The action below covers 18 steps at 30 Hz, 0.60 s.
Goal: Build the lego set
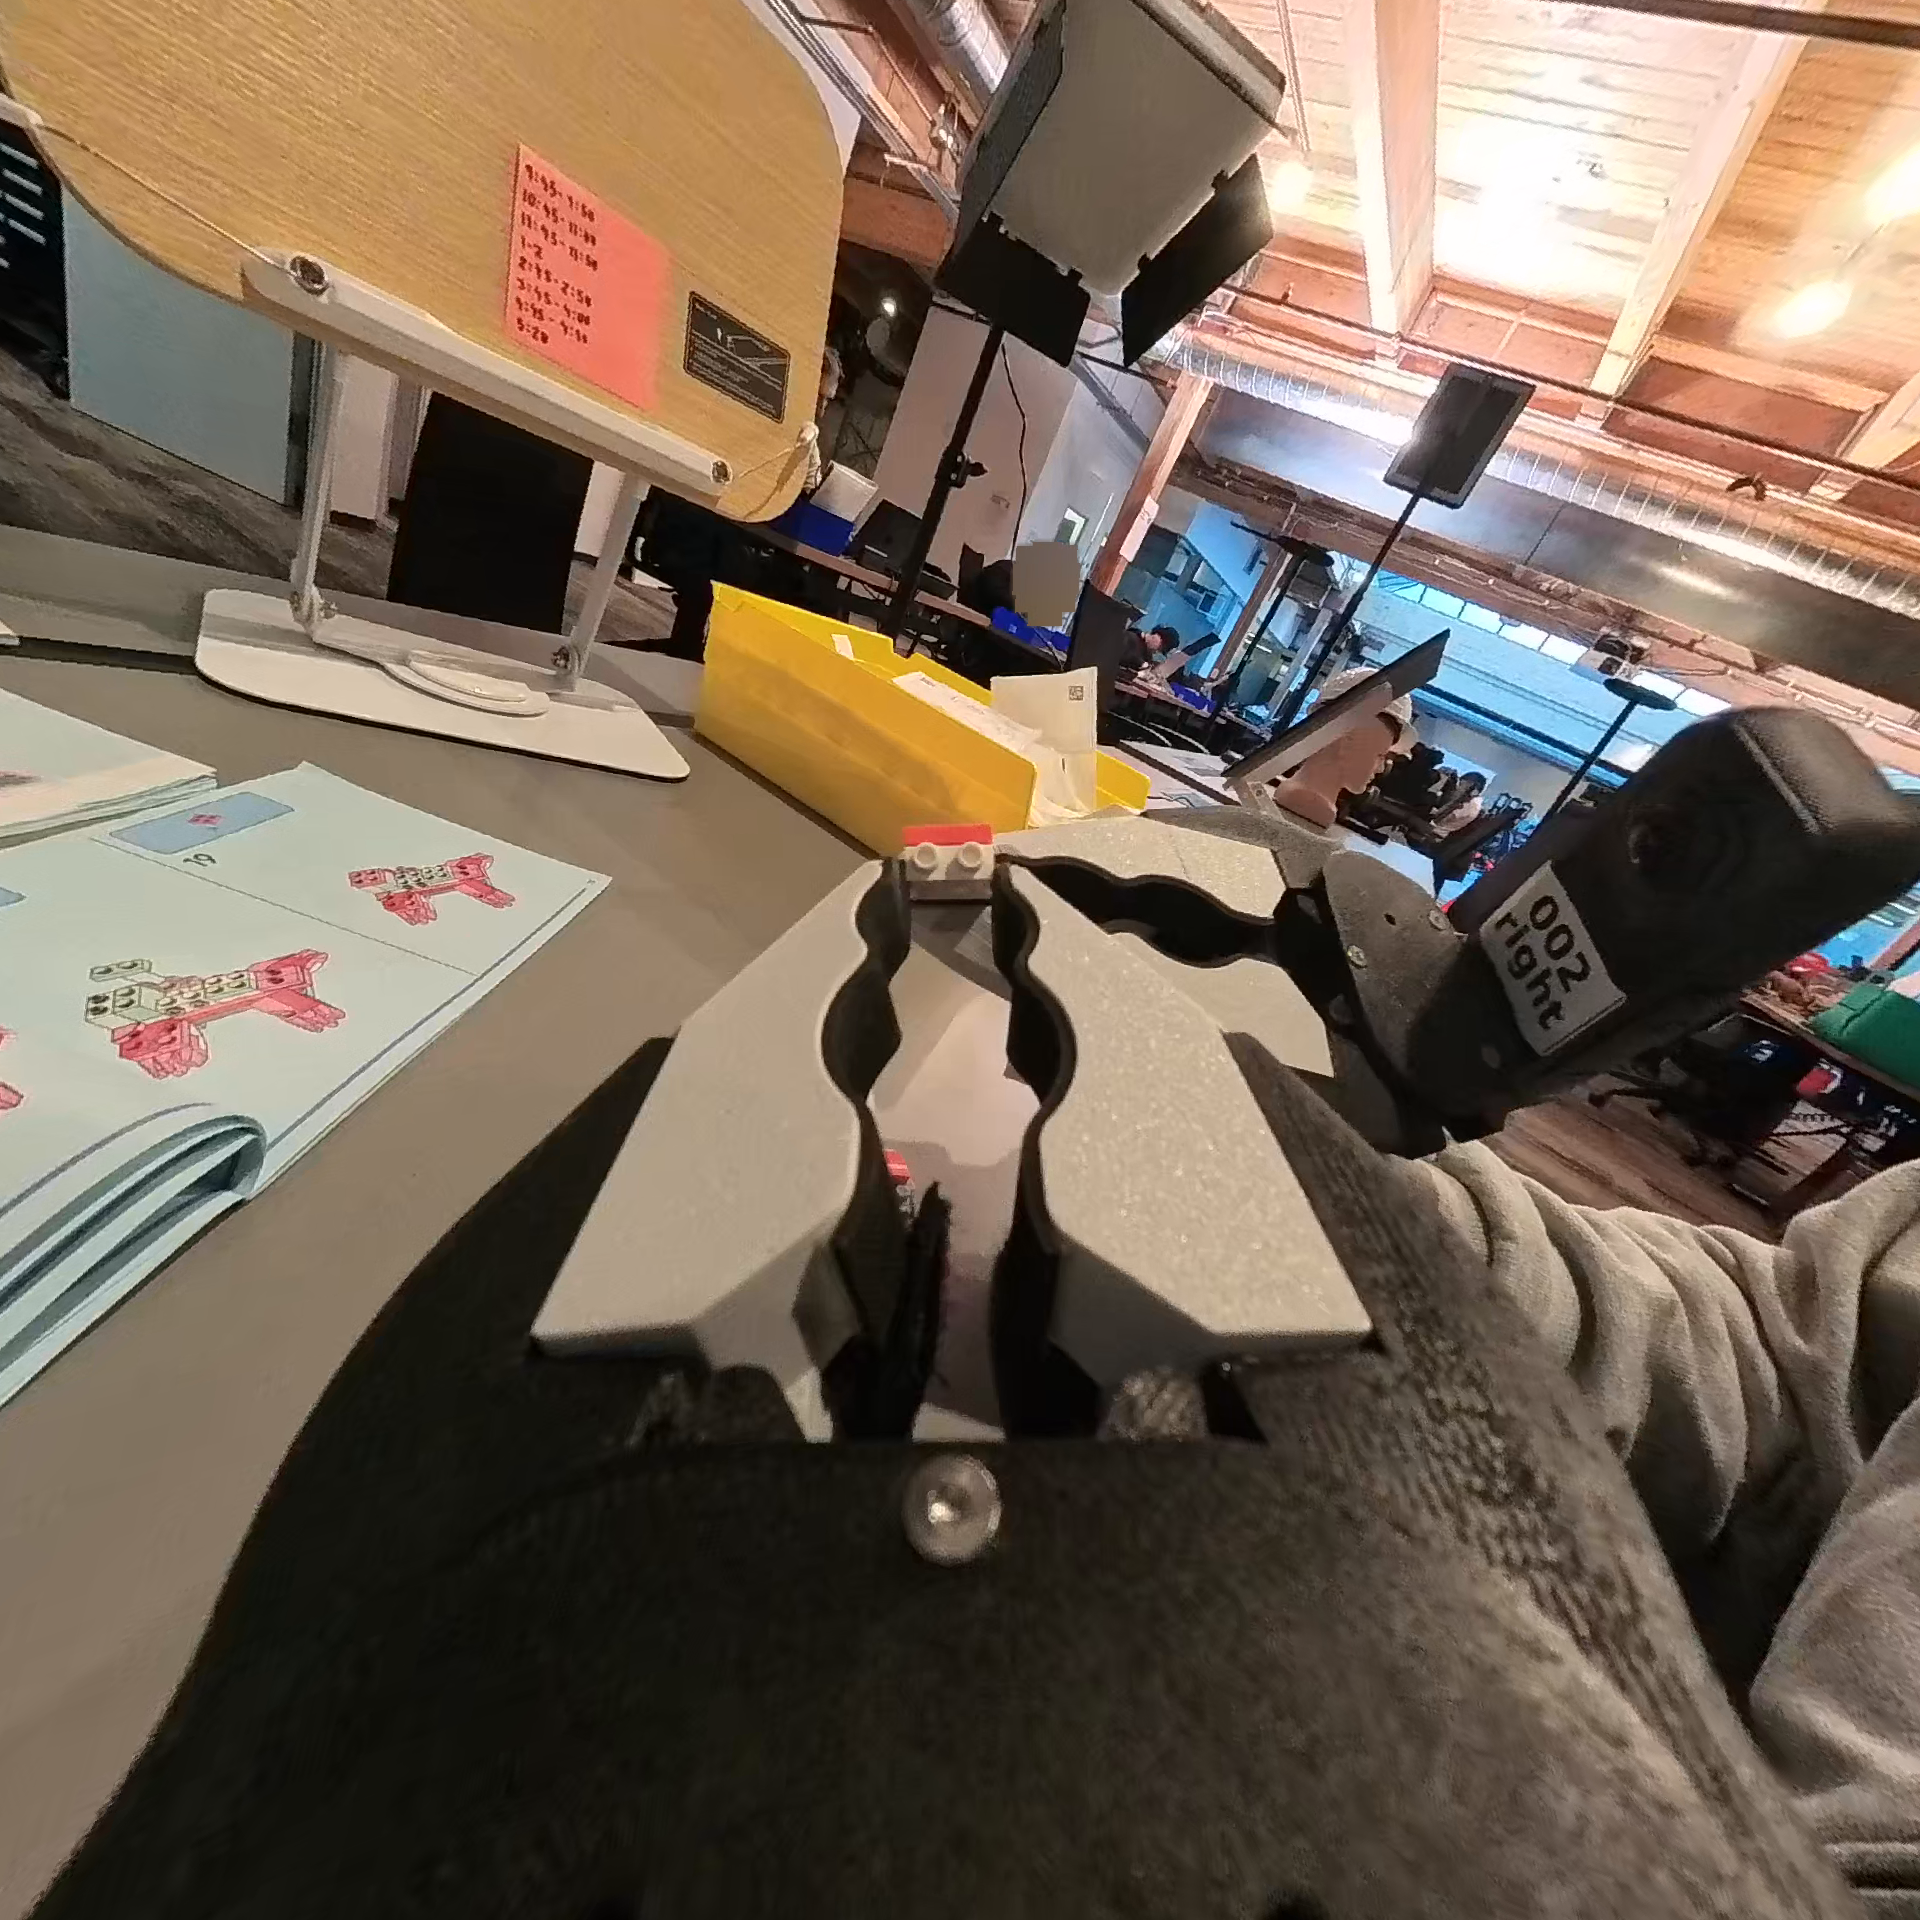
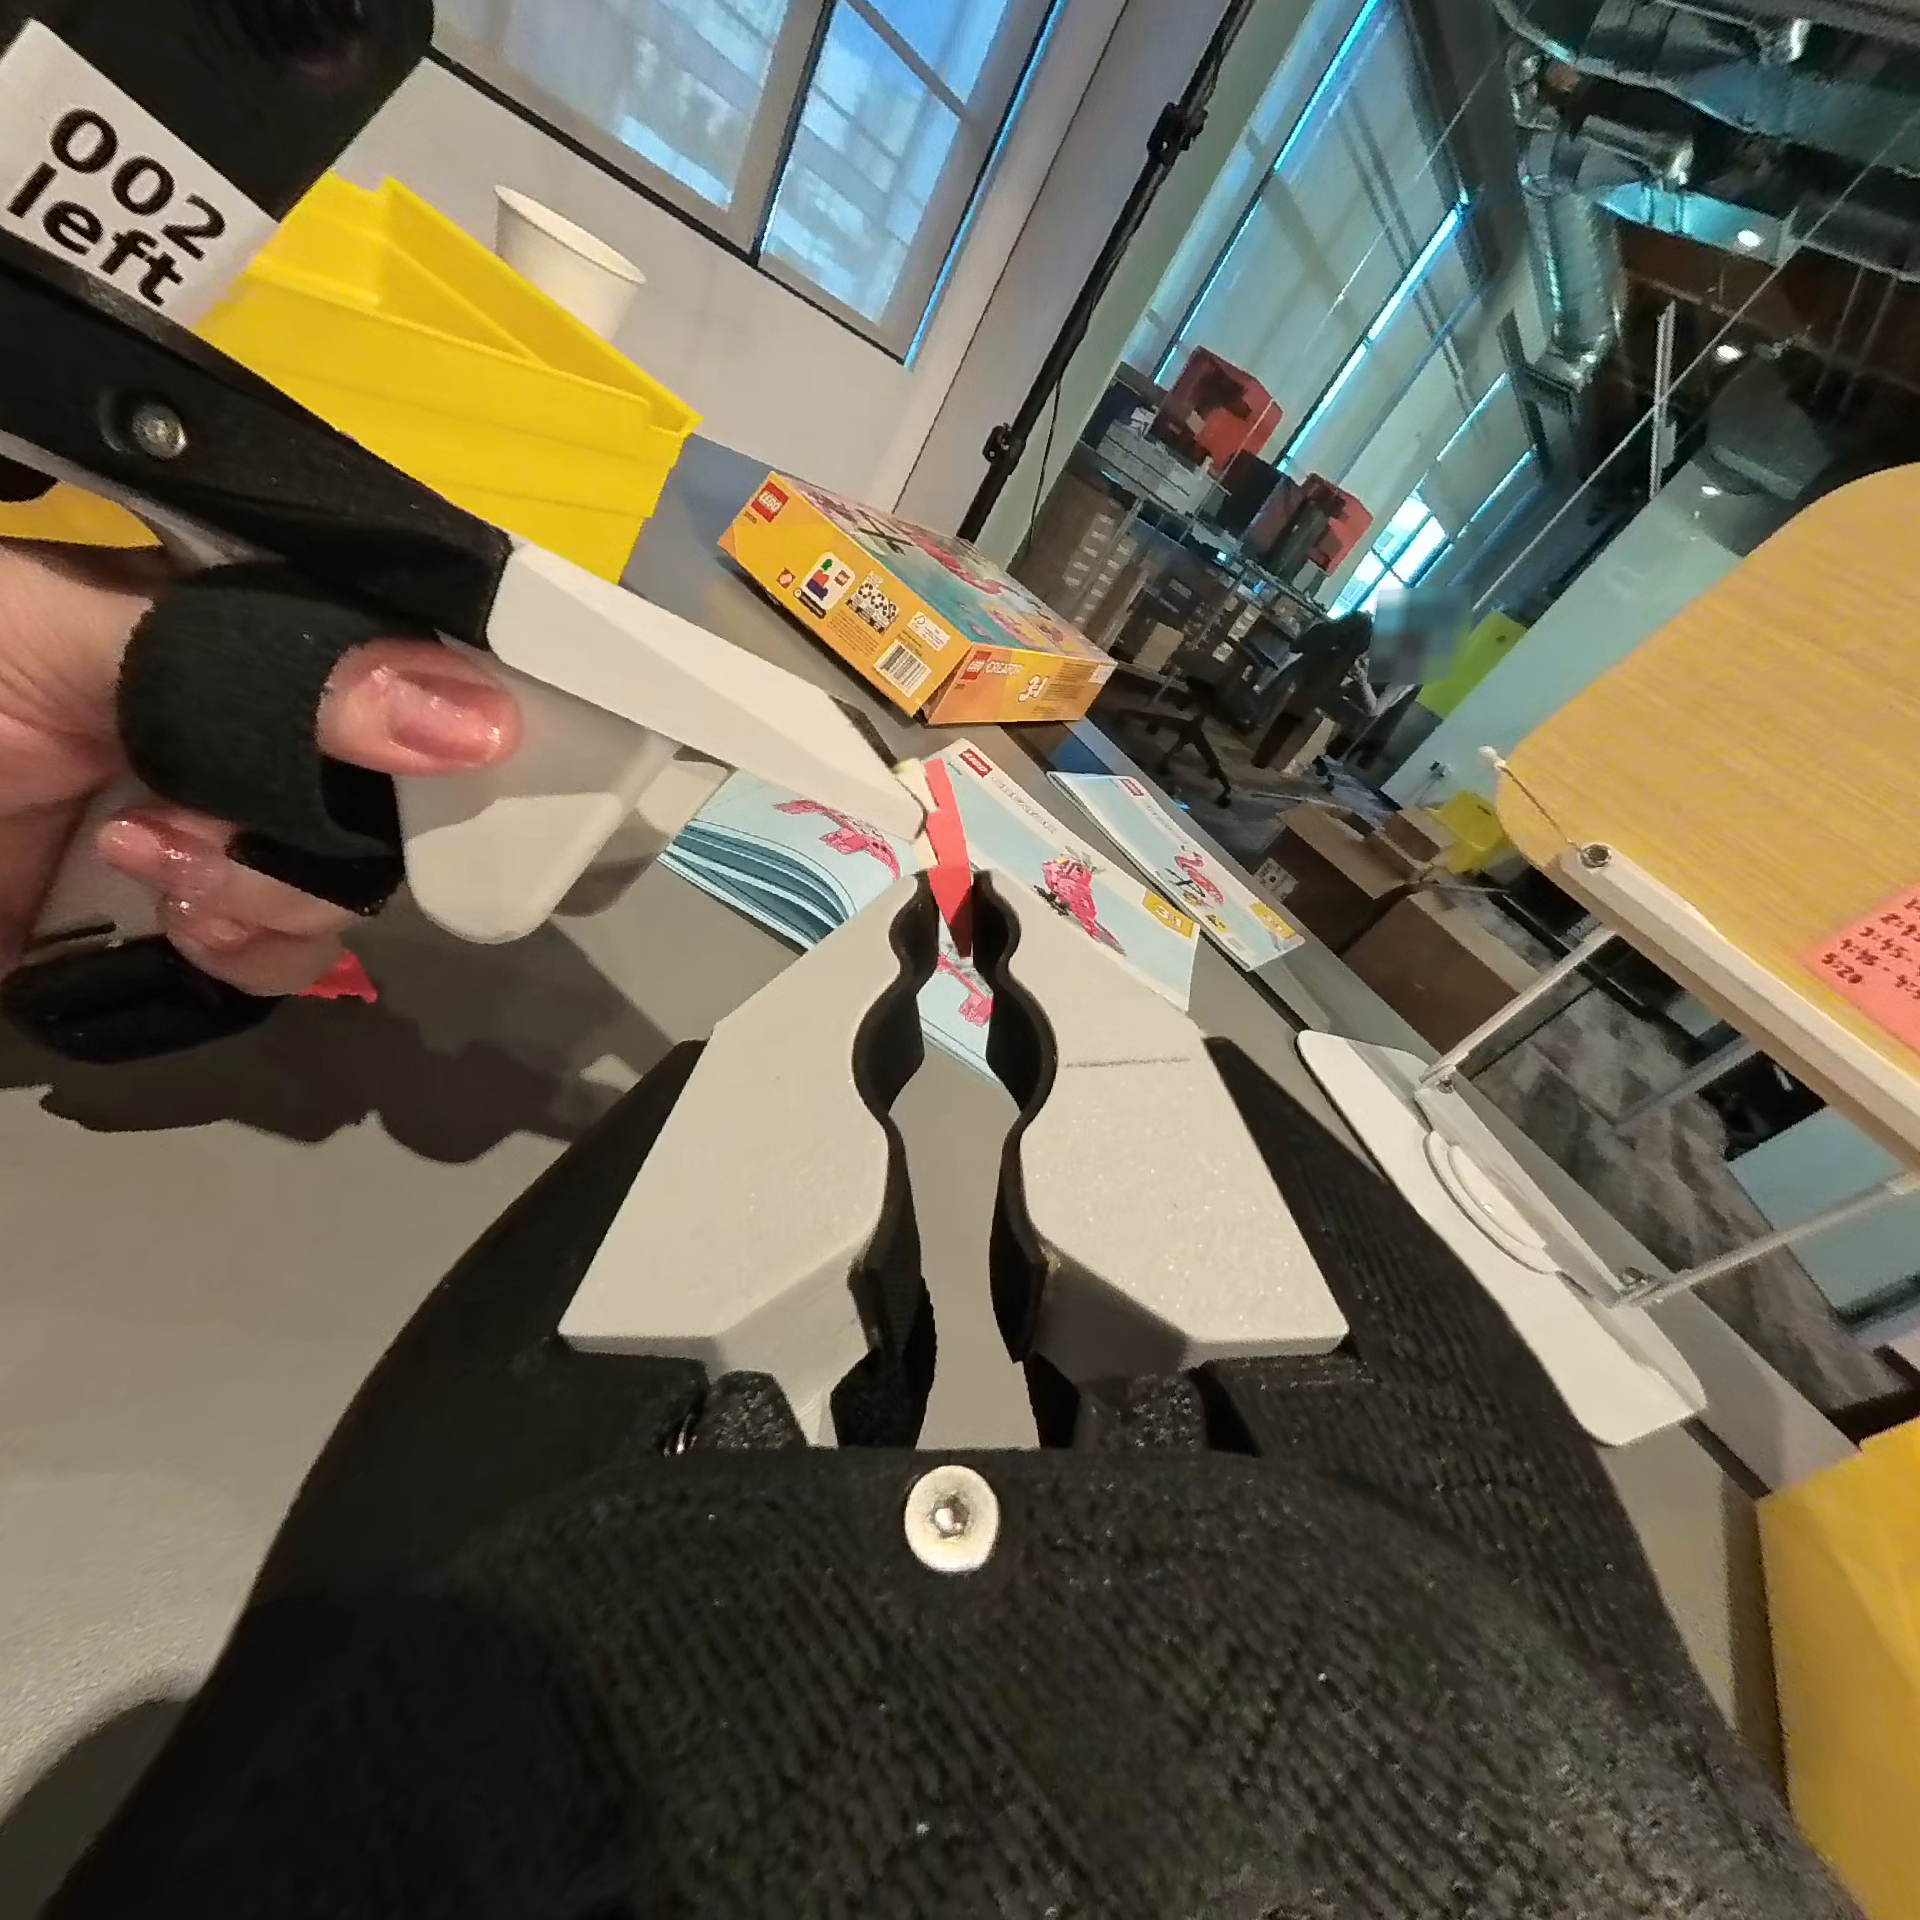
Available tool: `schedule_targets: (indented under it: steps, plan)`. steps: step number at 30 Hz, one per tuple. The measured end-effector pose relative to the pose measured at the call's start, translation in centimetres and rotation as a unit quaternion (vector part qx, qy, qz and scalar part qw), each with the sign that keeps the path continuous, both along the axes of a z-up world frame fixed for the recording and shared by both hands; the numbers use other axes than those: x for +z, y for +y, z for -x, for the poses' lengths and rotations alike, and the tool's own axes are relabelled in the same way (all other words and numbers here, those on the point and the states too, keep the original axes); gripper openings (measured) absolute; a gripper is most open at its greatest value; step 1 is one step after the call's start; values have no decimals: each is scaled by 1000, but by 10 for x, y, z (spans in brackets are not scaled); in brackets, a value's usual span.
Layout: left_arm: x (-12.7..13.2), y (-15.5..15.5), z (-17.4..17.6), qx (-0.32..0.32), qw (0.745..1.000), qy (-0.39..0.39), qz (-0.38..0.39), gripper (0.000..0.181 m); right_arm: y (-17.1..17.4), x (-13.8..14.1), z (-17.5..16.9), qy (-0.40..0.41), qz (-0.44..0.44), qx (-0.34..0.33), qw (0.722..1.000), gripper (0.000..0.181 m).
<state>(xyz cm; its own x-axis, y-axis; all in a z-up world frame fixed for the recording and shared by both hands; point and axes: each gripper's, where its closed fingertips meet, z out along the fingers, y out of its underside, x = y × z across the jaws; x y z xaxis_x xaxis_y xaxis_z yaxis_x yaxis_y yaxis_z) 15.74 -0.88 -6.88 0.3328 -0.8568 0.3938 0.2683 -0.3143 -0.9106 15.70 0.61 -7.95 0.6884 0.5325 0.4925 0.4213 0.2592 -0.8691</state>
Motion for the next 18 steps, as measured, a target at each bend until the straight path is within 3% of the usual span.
schedule_targets:
  steps: [7, 11, 14, 16, 18]
  plan:
    - [-2, -3, 0, -13, 1000, 14, -8, 15, -3, -1, 0, -7, 0, 17, 1000, 5]
    - [-6, -14, 2, -29, 995, 72, -69, 15, -13, -4, 4, -8, 19, 85, 996, 5]
    - [-12, -18, 14, -25, 987, 116, -108, 15, -3, 7, -27, 57, 53, 89, 993, 4]
    - [-18, -15, 24, -31, 990, 111, -81, 15, 2, 18, -52, 123, 75, 93, 985, 4]
    - [-21, -10, 25, -37, 995, 89, -36, 15, 1, 16, -50, 97, 55, 83, 990, 4]
